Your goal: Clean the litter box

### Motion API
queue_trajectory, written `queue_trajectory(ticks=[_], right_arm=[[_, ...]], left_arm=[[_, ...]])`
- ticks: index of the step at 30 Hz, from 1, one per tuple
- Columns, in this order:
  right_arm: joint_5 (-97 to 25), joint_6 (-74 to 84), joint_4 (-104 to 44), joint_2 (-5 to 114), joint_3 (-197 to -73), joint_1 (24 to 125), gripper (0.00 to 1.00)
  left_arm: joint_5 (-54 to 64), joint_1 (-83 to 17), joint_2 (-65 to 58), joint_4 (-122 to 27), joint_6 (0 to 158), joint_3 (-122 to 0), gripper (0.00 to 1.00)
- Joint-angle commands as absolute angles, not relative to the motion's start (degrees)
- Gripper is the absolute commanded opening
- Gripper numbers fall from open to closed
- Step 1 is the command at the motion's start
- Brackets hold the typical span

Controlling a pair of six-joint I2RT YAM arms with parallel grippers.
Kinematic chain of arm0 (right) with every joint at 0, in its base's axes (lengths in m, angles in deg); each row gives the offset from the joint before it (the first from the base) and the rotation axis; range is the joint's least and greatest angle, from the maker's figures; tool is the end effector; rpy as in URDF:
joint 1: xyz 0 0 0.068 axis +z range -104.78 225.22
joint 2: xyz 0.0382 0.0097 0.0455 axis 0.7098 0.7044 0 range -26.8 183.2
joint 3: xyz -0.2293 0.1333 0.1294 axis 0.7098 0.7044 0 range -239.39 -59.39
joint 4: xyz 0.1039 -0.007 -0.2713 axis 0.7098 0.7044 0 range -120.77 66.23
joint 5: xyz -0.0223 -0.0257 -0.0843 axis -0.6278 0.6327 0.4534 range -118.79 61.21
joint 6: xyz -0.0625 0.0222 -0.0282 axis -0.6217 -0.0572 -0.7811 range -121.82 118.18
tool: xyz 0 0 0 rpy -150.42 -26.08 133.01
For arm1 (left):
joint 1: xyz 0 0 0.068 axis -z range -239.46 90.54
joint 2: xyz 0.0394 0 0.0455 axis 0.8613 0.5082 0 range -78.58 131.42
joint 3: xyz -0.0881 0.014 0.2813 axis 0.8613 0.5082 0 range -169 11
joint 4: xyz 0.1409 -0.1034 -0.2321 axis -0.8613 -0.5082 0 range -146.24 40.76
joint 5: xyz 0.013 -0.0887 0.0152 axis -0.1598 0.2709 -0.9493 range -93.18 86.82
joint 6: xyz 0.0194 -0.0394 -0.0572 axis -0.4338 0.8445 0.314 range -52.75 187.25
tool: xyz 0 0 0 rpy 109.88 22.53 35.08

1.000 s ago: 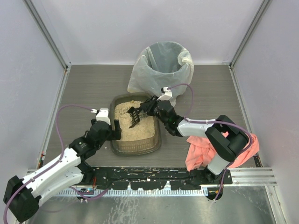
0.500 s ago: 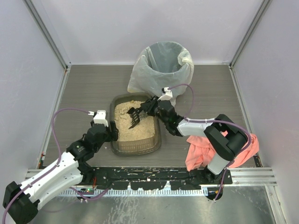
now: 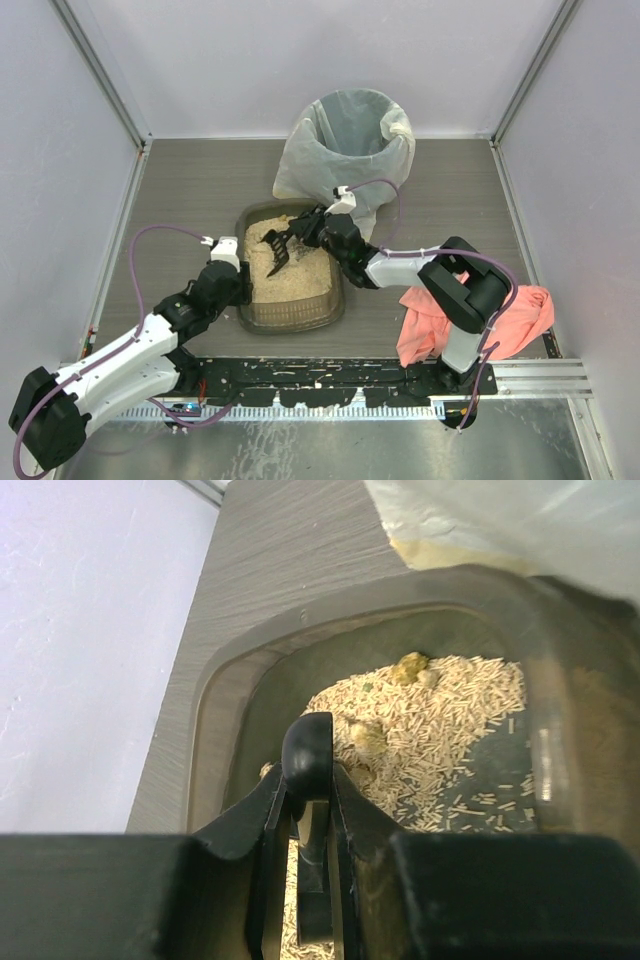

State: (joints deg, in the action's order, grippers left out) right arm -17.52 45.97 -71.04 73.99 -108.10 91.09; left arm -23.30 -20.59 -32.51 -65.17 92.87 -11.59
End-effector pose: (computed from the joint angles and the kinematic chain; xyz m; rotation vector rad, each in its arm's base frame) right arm 0.3010 0.2935 0.1875 0.1821 1.8775 0.9873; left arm 0.1673 -0.1084 0.1828 0.0710 2.2176 -0.2260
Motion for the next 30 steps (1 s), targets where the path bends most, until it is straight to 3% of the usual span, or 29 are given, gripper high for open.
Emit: queue_trajectory(ticks=[1, 13, 21, 30], right_arm=[[-20.86, 48.98, -75.3, 76.15, -111.34, 95.03, 0.01], [-16.77, 47.51, -73.29, 70.15, -109.08, 94.69, 0.01], [-14.18, 47.14, -72.56, 64.62, -105.87, 92.55, 0.01], [-14.57, 48.06, -73.23, 62.07, -103.71, 91.17, 0.01]], left_arm=[[-21.9, -20.47, -33.11, -61.02, 91.72, -14.04, 0.49], [-22.51, -20.45, -34.13, -61.11, 92.03, -13.7, 0.55], [-23.76, -20.52, -37.24, -61.81, 92.48, -12.73, 0.8], [-26.05, -20.45, -48.39, -62.47, 93.39, -8.79, 0.92]])
